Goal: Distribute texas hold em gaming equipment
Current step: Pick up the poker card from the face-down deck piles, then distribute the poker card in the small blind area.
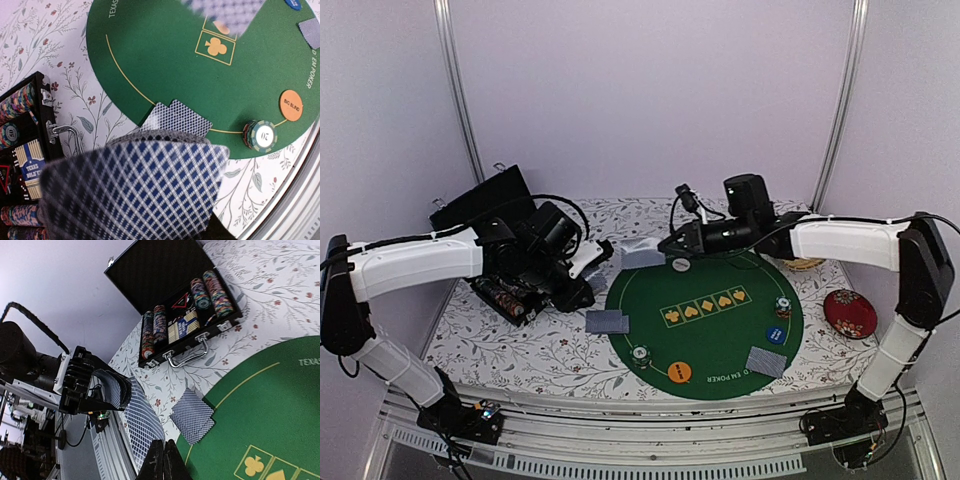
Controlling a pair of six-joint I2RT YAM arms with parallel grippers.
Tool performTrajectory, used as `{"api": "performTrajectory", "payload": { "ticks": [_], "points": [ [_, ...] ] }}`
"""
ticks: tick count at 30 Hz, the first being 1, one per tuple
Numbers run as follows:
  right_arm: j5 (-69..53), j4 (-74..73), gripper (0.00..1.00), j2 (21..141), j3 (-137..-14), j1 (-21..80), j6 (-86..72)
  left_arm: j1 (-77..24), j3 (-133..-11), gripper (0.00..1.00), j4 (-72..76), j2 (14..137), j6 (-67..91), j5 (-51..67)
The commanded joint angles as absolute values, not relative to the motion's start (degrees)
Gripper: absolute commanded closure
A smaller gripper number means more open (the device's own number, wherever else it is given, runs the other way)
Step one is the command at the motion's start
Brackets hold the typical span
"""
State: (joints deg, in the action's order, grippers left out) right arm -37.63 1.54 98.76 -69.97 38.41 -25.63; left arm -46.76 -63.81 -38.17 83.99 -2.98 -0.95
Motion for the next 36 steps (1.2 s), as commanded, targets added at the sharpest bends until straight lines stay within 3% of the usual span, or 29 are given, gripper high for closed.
{"api": "performTrajectory", "payload": {
  "ticks": [1, 14, 36],
  "points": [
    [-33.90, -8.02, 0.98, 89.49, -62.23, 33.41, -24.37, -46.86, -63.49, 0.61, -36.21, 84.23, -3.09, -1.80],
    [-21.96, -33.70, 0.98, 65.68, -36.81, 19.36, -25.95, -46.77, -64.35, 0.61, -35.75, 85.83, -2.97, -1.08],
    [-21.68, -42.27, 0.97, 56.86, -30.38, 19.20, -31.29, -46.82, -66.09, 0.60, -35.74, 87.38, -4.02, 0.35]
  ]
}}
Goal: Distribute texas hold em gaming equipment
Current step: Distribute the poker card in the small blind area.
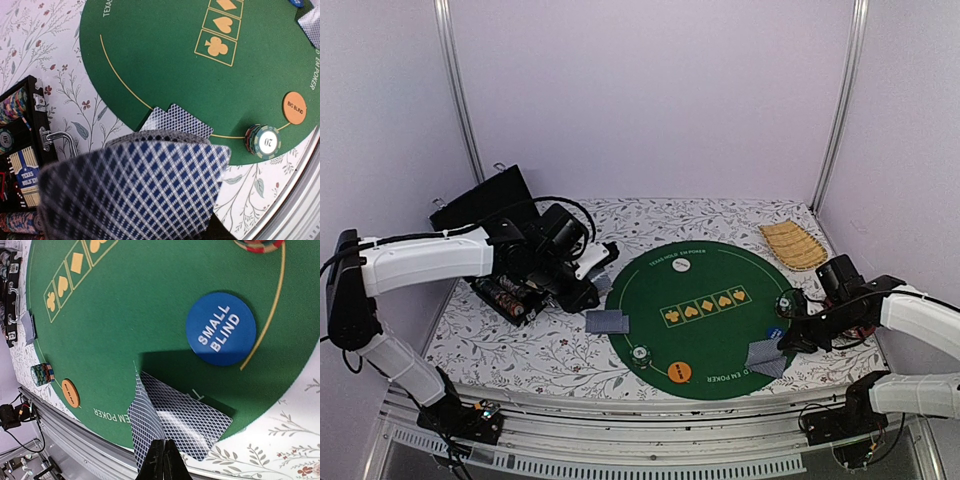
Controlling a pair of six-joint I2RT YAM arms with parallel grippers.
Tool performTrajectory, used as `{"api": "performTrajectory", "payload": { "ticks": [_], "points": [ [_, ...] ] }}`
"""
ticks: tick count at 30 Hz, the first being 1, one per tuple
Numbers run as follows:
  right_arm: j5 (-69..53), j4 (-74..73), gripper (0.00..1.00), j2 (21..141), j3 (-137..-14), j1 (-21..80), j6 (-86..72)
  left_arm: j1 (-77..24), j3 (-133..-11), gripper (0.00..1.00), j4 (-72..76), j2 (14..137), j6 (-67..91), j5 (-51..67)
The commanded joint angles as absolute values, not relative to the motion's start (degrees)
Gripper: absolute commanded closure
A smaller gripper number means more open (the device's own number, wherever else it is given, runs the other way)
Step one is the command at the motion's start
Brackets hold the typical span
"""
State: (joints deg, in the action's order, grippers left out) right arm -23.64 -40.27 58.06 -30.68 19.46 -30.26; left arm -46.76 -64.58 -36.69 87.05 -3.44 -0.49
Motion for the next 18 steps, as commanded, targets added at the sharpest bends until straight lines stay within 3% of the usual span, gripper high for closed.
{"api": "performTrajectory", "payload": {
  "ticks": [1, 4, 5, 9, 13, 15, 18],
  "points": [
    [-21.17, -42.35, 0.92, 56.67, -30.36, 19.24, -31.38, -46.82, -66.02, 0.60, -35.75, 87.22, -4.04, 0.14],
    [-19.17, -42.87, 0.49, 56.19, -30.70, 19.30, -32.18, -46.76, -66.01, 0.60, -35.77, 86.94, -4.04, 0.13],
    [-17.90, -43.85, 0.43, 55.94, -31.25, 19.31, -32.44, -46.80, -66.04, 0.60, -35.91, 86.85, -4.04, 0.20],
    [-8.85, -47.68, 0.27, 51.57, -36.38, 19.29, -33.14, -46.77, -65.67, 0.60, -36.21, 86.19, -4.27, -0.37],
    [-5.24, -44.03, 0.17, 48.71, -42.20, 19.25, -32.44, -46.76, -65.67, 0.60, -36.06, 86.05, -4.15, -0.09],
    [-10.18, -36.16, 0.15, 49.71, -43.46, 19.25, -29.49, -46.91, -65.49, 0.60, -35.56, 85.90, -4.55, 0.33],
    [-28.49, -18.75, 0.10, 55.95, -43.07, 19.99, -27.39, -46.84, -65.93, 0.60, -34.57, 85.84, -5.09, 0.71]
  ]
}}
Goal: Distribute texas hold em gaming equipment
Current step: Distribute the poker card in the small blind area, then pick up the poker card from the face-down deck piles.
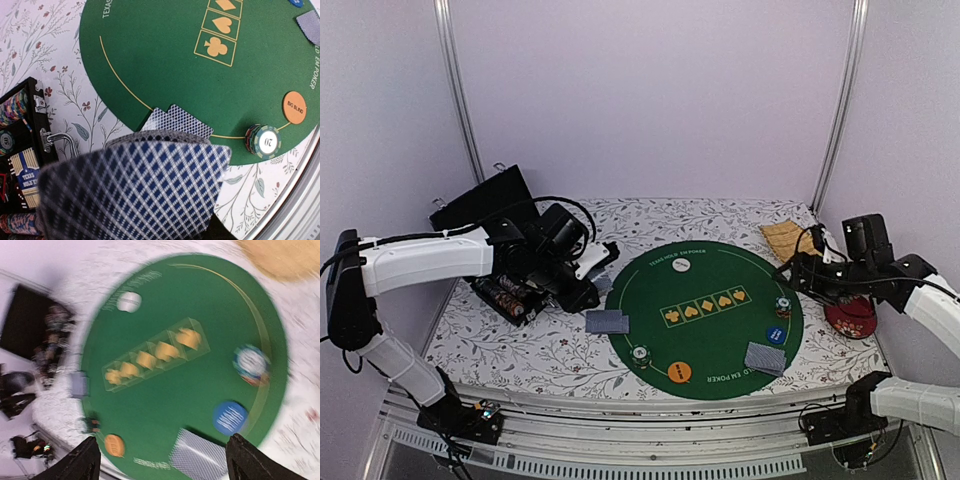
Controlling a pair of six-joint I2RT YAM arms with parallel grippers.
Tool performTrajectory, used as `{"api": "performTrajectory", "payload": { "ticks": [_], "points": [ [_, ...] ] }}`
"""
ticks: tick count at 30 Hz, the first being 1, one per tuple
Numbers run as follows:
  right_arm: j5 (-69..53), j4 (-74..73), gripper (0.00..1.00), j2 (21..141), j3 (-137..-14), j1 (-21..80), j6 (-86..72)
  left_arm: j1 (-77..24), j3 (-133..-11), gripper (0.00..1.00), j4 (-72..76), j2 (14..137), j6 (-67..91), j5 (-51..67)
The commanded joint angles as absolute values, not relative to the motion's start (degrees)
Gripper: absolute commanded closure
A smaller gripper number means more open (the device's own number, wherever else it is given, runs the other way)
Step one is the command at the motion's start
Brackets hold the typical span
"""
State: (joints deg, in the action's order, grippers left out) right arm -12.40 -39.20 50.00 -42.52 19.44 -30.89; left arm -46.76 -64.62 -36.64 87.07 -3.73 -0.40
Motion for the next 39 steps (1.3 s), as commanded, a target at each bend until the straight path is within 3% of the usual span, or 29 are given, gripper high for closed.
{"api": "performTrajectory", "payload": {
  "ticks": [1, 6, 16, 34, 39],
  "points": [
    [-33.30, -11.84, 0.09, 58.99, -42.98, 20.71, -27.89, -46.86, -66.12, 0.60, -34.62, 85.85, -5.17, 1.07],
    [-40.50, 7.59, 0.07, 78.00, -53.14, 30.16, -26.31, -47.09, -66.45, 0.60, -34.72, 85.42, -4.97, 0.84],
    [-55.81, 14.68, 0.08, 111.02, -77.67, 38.38, -25.56, -47.61, -67.00, 0.60, -35.51, 85.59, -4.22, 0.58],
    [-60.18, 21.21, 0.10, 127.32, -90.21, 44.68, -32.14, -47.61, -68.27, 0.60, -35.49, 88.32, -4.22, 1.73],
    [-59.43, 21.26, 0.20, 130.57, -93.41, 45.22, -34.32, -47.63, -68.38, 0.61, -35.24, 88.68, -4.02, 2.50]
  ]
}}
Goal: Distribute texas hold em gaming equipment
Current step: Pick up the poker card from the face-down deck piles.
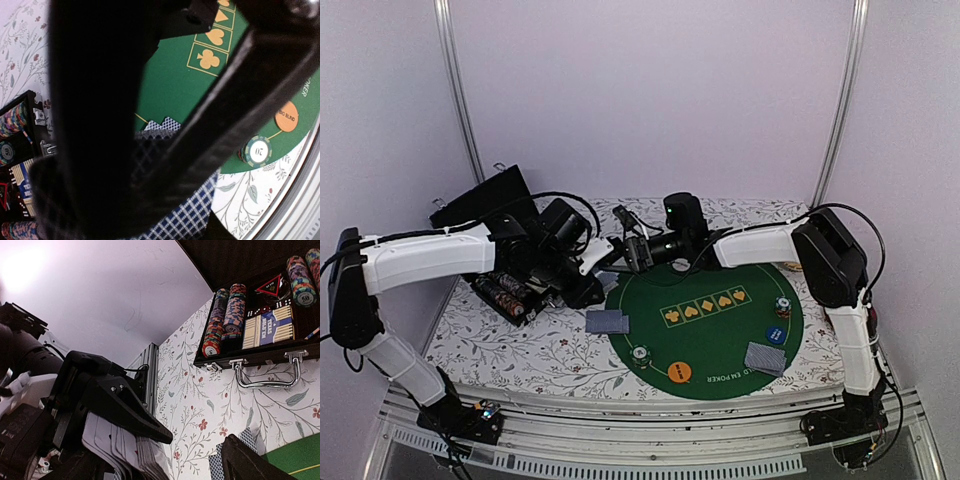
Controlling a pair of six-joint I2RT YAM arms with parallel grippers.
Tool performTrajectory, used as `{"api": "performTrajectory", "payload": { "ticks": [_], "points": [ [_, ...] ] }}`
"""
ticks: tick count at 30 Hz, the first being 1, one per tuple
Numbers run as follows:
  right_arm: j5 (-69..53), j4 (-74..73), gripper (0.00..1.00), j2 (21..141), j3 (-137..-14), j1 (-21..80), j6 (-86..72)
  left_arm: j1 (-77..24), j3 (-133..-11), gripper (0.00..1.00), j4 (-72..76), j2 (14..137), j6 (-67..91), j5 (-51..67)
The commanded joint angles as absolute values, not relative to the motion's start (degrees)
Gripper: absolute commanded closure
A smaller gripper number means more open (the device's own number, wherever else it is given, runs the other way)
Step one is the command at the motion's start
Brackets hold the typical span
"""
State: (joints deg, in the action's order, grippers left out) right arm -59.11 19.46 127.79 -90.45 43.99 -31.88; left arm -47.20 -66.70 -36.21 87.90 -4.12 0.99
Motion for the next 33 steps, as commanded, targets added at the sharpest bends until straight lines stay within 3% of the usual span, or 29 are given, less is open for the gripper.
{"api": "performTrajectory", "payload": {
  "ticks": [1, 8, 13, 19, 25, 33],
  "points": [
    [-59.56, 21.18, 0.23, 130.71, -93.39, 45.18, -34.94, -47.62, -68.30, 0.61, -35.24, 88.56, -4.04, 2.41],
    [-56.45, 19.09, 0.58, 127.19, -88.78, 44.21, -33.57, -47.55, -66.89, 0.61, -35.24, 87.56, -4.03, 1.76],
    [-53.39, 14.73, 0.71, 123.62, -86.64, 44.11, -30.44, -47.63, -66.49, 0.61, -35.07, 87.86, -3.96, 1.29],
    [-49.30, 9.24, 0.78, 120.24, -86.05, 44.01, -25.81, -47.63, -66.09, 0.61, -35.09, 87.97, -3.79, 0.92],
    [-47.65, 5.61, 0.92, 118.83, -86.42, 43.94, -24.04, -47.60, -65.83, 0.61, -35.07, 87.55, -3.61, 0.55],
    [-46.85, 2.39, 0.98, 116.55, -86.49, 43.63, -21.72, -47.64, -65.42, 0.61, -35.07, 87.62, -3.47, 0.49]
  ]
}}
